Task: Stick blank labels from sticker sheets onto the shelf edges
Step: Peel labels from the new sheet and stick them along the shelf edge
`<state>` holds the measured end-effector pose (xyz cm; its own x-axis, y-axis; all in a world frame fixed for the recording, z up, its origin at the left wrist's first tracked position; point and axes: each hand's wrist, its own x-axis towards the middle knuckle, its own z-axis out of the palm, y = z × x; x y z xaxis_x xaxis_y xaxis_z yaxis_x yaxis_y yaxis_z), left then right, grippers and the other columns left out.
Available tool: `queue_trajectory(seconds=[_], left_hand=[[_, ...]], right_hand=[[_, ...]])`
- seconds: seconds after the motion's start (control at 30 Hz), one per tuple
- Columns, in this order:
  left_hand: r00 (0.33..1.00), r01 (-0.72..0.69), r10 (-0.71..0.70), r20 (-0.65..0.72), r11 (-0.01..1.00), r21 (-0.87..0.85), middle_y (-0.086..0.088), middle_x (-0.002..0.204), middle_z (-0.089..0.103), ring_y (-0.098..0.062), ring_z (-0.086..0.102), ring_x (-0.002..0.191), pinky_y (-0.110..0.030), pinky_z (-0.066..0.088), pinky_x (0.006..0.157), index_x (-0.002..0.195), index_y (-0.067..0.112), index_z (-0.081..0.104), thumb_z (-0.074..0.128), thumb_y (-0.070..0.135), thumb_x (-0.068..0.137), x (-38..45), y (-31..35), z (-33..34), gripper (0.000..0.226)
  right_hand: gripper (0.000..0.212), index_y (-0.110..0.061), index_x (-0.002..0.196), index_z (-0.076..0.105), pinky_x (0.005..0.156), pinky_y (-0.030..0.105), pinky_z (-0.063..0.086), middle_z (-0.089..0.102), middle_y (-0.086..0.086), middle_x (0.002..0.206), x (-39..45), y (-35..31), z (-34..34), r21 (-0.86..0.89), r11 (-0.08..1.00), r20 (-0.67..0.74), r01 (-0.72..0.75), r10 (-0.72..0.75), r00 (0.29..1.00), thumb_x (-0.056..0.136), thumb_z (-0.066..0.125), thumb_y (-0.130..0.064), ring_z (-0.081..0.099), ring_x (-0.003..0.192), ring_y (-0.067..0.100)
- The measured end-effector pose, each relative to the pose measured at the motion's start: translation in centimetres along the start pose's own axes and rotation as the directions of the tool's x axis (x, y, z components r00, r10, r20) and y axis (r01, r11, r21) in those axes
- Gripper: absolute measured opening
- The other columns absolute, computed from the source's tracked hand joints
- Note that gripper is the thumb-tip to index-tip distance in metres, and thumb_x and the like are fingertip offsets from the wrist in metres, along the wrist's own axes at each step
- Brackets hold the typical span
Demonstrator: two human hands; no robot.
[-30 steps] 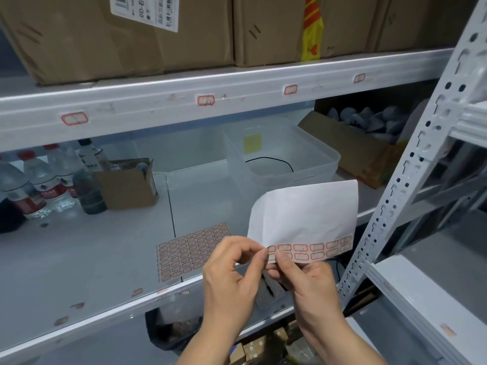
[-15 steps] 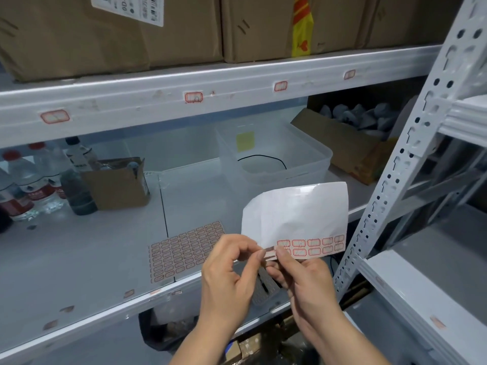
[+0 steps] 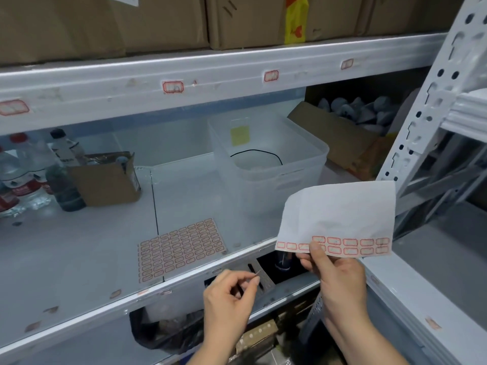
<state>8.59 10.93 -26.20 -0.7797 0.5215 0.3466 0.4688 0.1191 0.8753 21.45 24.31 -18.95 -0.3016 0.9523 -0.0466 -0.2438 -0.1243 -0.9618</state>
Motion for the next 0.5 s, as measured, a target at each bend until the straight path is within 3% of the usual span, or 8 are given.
queue_trajectory(seconds=[0.2,0.37,0.5], left_hand=[[0.995,0.096,-0.094,-0.028,0.992,0.086,0.017,0.072,0.068,-0.006,0.066,0.067,-0.007,0.043,0.058,0.075,0.044,0.078,0.091,0.018,0.074,0.3,-2.3,2.1,0.029],[0.977,0.214,-0.207,-0.058,0.965,0.153,0.025,0.073,0.071,-0.001,0.068,0.070,-0.027,0.058,0.064,0.074,0.050,0.075,0.087,0.032,0.078,1.2,-2.4,3.4,0.021],[0.966,0.256,-0.244,-0.088,0.951,0.174,0.024,0.073,0.072,0.004,0.067,0.070,-0.027,0.058,0.065,0.076,0.044,0.079,0.086,0.035,0.079,1.8,-2.3,4.4,0.011]], right_hand=[[0.024,-0.028,0.095,0.081,0.067,0.019,0.060,0.083,0.004,0.086,1.2,0.9,-1.2,-0.050,0.999,0.050,0.002,0.000,0.999,0.078,0.073,-0.044,0.080,0.081,0.019],[0.040,-0.018,0.101,0.079,0.069,0.021,0.062,0.083,0.002,0.089,2.0,1.6,-1.2,-0.120,0.993,0.105,0.018,-0.005,0.994,0.076,0.073,-0.048,0.080,0.083,0.018],[0.040,-0.015,0.101,0.079,0.070,0.023,0.062,0.083,0.001,0.089,2.8,1.7,-1.1,-0.144,0.989,0.146,0.027,-0.005,0.989,0.076,0.072,-0.046,0.079,0.082,0.017]])
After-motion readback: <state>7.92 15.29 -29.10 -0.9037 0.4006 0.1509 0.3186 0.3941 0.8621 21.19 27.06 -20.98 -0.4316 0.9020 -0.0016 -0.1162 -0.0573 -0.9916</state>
